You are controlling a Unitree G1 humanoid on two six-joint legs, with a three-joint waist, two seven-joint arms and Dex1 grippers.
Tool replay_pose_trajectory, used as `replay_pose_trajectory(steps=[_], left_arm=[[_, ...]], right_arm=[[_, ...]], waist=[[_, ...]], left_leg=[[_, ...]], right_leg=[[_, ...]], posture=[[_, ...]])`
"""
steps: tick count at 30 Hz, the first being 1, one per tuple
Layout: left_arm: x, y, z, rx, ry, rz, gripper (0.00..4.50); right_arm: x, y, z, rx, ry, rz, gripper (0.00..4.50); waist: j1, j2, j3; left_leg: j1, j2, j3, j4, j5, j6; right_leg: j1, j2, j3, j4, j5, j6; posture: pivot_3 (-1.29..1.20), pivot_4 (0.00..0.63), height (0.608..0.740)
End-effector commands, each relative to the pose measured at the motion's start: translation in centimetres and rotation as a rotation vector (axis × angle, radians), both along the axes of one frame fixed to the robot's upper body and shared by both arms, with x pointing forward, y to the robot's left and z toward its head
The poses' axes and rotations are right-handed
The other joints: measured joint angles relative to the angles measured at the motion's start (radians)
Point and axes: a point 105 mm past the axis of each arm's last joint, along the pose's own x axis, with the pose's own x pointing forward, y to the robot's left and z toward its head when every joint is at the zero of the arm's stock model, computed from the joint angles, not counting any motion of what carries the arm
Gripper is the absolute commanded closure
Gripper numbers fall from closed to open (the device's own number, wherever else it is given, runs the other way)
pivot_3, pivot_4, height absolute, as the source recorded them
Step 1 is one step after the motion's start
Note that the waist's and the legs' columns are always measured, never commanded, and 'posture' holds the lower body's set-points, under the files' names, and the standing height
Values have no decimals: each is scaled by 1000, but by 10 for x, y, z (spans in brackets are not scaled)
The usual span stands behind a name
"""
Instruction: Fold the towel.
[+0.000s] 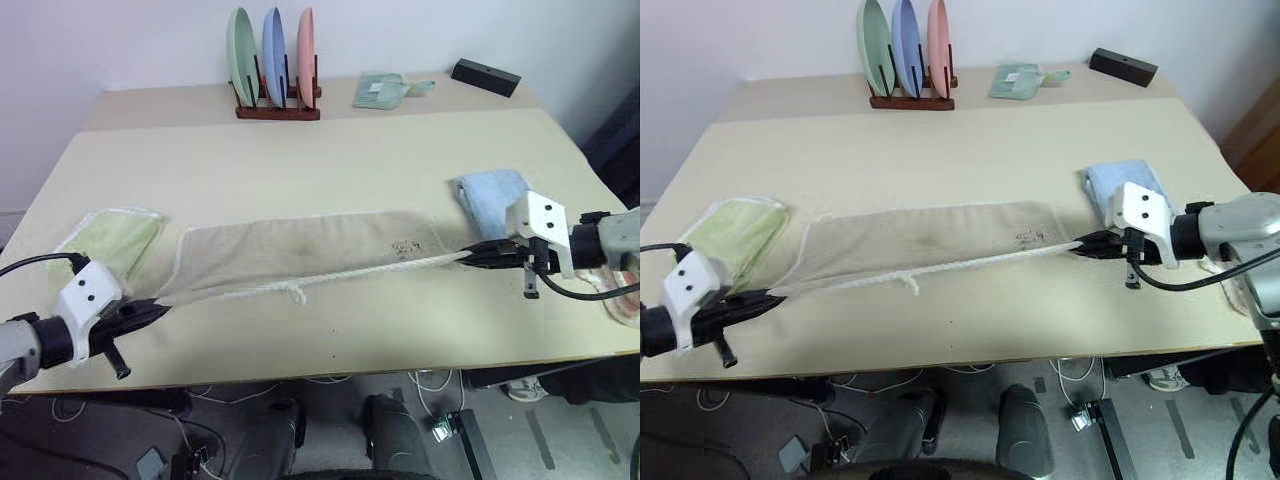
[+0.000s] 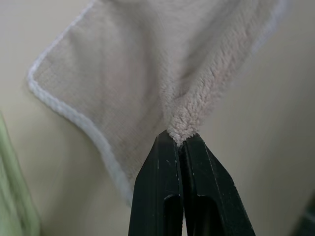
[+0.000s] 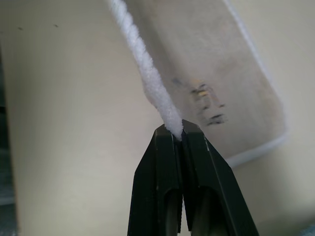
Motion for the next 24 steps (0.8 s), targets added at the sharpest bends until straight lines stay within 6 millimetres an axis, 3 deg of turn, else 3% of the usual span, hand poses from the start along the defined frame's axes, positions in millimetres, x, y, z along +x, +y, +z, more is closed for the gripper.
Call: replay_pose_trajectory(steps=[1, 11, 24], left_arm=[[15, 5, 11, 30, -73, 18, 4500], [92, 10, -2, 28, -168, 71, 4500], [126, 22, -16, 27, -172, 125, 4500]], right_arm=[[10, 6, 10, 23, -71, -6, 4437], [69, 7, -16, -5, -193, -128, 4437], [106, 10, -25, 25, -247, -208, 4437]], waist=[[0, 0, 0], [-8, -1, 0], [-10, -1, 0]], left_leg=[[0, 3, 4, 0, 0, 0], [0, 4, 5, -1, 0, 0], [0, 3, 5, -1, 0, 0]], right_leg=[[0, 0, 0, 0, 0, 0], [-2, 1, 0, 0, 3, 2], [-2, 2, 0, 1, 4, 3]], posture=[[0, 150, 740], [0, 150, 740], [0, 150, 740]])
